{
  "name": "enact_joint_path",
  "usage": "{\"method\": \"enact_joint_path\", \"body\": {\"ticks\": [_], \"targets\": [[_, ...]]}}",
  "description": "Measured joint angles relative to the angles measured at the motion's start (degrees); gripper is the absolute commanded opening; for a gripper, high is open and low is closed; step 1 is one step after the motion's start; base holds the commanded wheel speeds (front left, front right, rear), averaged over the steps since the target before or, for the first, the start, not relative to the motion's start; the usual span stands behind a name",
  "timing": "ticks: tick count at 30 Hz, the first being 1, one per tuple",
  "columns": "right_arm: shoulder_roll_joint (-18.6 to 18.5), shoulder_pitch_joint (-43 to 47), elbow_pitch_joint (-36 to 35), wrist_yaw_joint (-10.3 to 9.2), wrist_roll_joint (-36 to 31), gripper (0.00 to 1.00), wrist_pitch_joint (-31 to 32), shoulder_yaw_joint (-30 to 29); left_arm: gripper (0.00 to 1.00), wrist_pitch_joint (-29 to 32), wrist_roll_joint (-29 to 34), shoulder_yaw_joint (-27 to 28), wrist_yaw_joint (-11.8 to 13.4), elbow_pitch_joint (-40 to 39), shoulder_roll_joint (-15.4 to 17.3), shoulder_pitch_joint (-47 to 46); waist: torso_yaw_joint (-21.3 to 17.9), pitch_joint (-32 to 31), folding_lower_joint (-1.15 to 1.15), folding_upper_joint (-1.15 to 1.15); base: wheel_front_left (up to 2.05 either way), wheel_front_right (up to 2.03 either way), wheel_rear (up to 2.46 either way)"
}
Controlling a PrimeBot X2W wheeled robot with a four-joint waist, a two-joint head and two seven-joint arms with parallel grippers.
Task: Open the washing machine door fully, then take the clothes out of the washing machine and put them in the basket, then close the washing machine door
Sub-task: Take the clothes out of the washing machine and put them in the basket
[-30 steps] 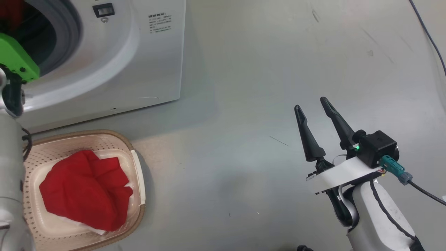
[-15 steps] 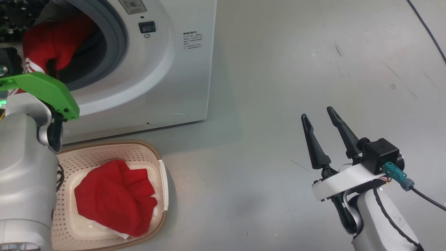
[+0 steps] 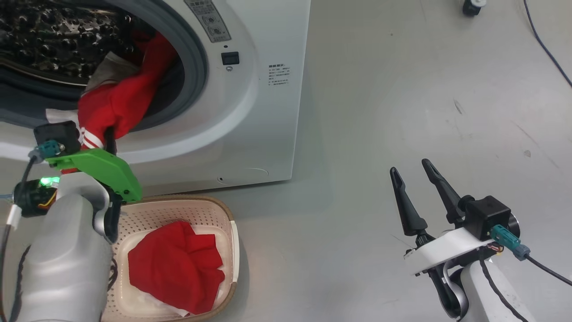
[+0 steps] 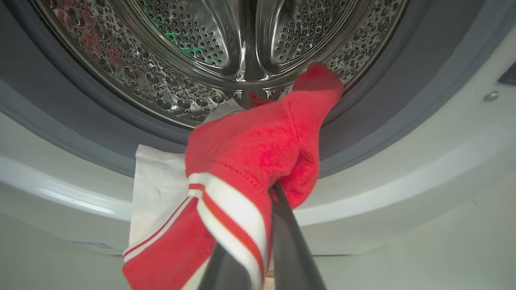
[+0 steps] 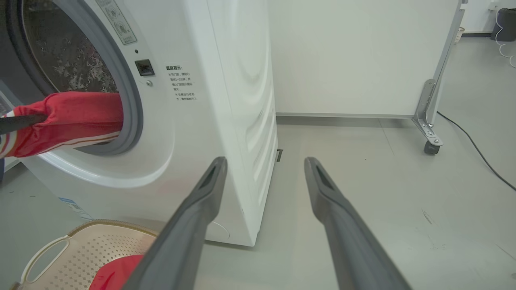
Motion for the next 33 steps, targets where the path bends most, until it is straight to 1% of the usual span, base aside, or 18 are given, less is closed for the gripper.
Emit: {"method": "enact_joint_path", "body": {"ticks": [7, 14, 25, 29, 30, 33], "targets": [[0.0, 1.9, 0.0, 0.0, 0.0, 1.0, 0.0, -0.9, 0.0, -4.3, -0.1, -4.6, 0.0, -3.8, -0.8, 4.5, 1.6, -2.3, 0.0, 0.0, 0.0, 0.0, 0.0], [-0.1, 2.8, 0.0, 0.0, 0.0, 1.0, 0.0, -1.3, 0.0, -7.6, 0.1, -6.6, -0.2, -7.6, -0.5, 8.9, 3.2, -4.5, 0.0, 0.0, 0.0, 0.0, 0.0], [-0.3, 4.5, 0.1, 0.0, -0.1, 1.0, 0.0, -0.4, 0.0, -8.8, 0.9, -4.5, -0.2, -16.4, 1.1, 11.8, 4.8, -6.5, 0.0, 0.0, 0.0, 0.0, 0.0], [-0.3, 4.5, 0.2, 0.0, -0.5, 1.0, 0.0, -0.3, 0.0, -8.8, 1.8, -2.9, -0.2, -22.9, 1.6, 12.5, 5.1, -6.8, 0.0, 0.0, 0.0, 0.0, 0.0], [-0.3, 4.5, 0.2, 0.0, -0.5, 1.0, 0.0, -0.3, 0.0, -8.8, 1.8, -2.9, -0.2, -22.9, 1.6, 12.5, 5.1, -6.8, 0.0, 0.0, 0.0, 0.0, 0.0], [-0.3, 4.5, 0.2, 0.0, -0.5, 1.0, 0.0, 0.1, 0.0, -8.8, 2.2, -1.4, -0.2, -27.7, 1.9, 12.6, 5.2, -7.0, 0.0, 0.0, 0.0, 0.0, 0.0]]}}
